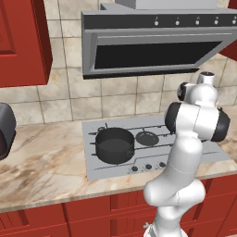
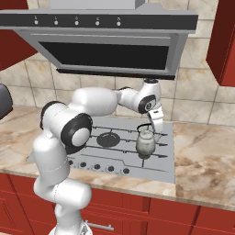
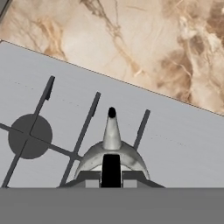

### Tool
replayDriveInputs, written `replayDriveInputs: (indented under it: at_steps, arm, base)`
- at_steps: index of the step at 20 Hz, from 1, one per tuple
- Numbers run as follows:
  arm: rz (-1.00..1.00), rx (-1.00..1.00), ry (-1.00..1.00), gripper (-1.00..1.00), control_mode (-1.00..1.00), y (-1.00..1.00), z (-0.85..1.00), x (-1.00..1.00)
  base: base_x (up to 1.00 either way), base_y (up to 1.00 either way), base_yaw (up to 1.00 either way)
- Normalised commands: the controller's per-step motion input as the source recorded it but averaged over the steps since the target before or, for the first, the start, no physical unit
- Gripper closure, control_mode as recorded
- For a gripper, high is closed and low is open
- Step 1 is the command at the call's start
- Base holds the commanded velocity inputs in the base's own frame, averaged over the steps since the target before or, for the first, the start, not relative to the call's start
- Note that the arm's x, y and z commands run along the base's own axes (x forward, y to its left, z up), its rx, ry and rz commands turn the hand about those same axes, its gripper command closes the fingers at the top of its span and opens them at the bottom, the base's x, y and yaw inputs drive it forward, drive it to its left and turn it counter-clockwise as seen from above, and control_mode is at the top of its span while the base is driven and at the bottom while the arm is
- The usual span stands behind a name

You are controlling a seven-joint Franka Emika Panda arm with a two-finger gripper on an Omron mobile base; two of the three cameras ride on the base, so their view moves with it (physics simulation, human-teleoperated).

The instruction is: Pick the kettle from the counter and place it on a stove burner. Then turn the burner on.

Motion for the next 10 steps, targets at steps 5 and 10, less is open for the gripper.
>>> replayDriveInputs:
  at_steps: [5,10]
  arm:
    - [0.0,0.0,0.02,1.0,-1.0,0.0,0.0,-0.17]
    - [0.0,0.0,0.02,1.0,-1.0,0.0,0.0,-0.03]
  base:
    - [0.0,0.0,0.0]
    - [0.0,0.0,0.0]
